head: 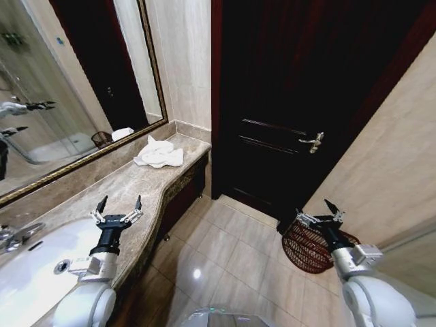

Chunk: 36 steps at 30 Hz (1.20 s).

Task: Discard the used towel into the hamper.

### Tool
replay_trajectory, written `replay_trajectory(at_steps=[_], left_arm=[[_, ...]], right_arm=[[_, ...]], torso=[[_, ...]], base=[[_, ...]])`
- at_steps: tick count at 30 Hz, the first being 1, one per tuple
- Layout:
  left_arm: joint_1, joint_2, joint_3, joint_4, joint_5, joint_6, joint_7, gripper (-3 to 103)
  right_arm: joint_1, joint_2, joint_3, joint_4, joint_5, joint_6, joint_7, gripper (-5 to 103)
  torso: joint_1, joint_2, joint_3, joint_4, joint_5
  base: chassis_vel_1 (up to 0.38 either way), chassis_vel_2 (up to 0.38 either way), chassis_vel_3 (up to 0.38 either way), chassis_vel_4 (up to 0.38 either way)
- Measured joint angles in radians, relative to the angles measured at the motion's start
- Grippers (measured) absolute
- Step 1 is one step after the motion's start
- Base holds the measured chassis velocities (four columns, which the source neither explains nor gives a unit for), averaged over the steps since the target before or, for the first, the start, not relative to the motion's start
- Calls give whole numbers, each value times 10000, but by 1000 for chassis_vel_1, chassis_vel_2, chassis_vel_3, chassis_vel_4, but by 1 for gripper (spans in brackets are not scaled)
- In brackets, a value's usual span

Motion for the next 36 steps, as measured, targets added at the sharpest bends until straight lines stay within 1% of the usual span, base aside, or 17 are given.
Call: replay_trajectory(at_steps=[27, 36], left_arm=[[82, -89, -8, -90, 74, 61, 31, 100], [77, -103, 23, -125, 52, 334, 73, 100]], right_arm=[[2, -9, -1, -27, 41, 15, -23, 100], [17, -8, 4, -30, 36, -2, -33, 100]], torso=[[0, 0, 0, 0, -1], [0, 0, 0, -1, 1]], base=[[-94, 101, 94, -98], [-106, 93, 101, -95]])
